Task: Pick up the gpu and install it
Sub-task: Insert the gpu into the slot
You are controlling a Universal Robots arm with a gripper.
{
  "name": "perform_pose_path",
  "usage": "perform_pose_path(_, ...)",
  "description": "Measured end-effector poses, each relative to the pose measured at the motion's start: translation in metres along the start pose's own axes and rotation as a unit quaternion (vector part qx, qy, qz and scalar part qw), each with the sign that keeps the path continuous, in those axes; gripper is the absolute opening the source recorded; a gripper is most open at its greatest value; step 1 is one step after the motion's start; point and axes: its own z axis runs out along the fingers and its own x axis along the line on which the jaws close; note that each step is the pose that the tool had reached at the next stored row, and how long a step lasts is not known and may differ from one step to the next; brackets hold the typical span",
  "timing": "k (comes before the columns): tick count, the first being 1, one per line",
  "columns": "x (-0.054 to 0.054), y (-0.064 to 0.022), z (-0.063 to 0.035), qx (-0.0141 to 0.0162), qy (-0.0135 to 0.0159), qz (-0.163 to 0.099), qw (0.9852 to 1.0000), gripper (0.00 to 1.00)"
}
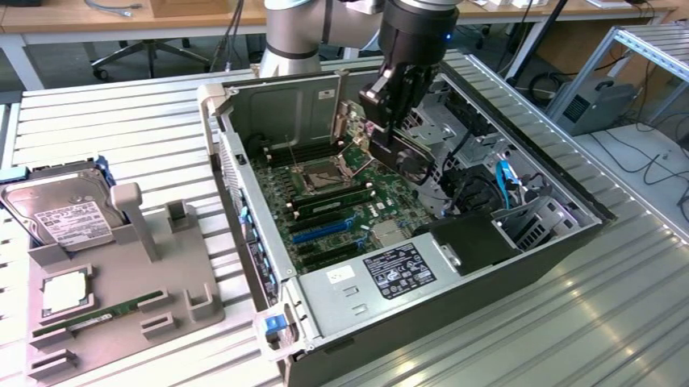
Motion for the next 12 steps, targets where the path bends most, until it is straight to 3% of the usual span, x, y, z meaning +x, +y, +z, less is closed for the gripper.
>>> perform_pose_path(12, 0.0, 0.0, 0.0001, 0.0003, -0.001, -0.019, 0.9998, 0.27)
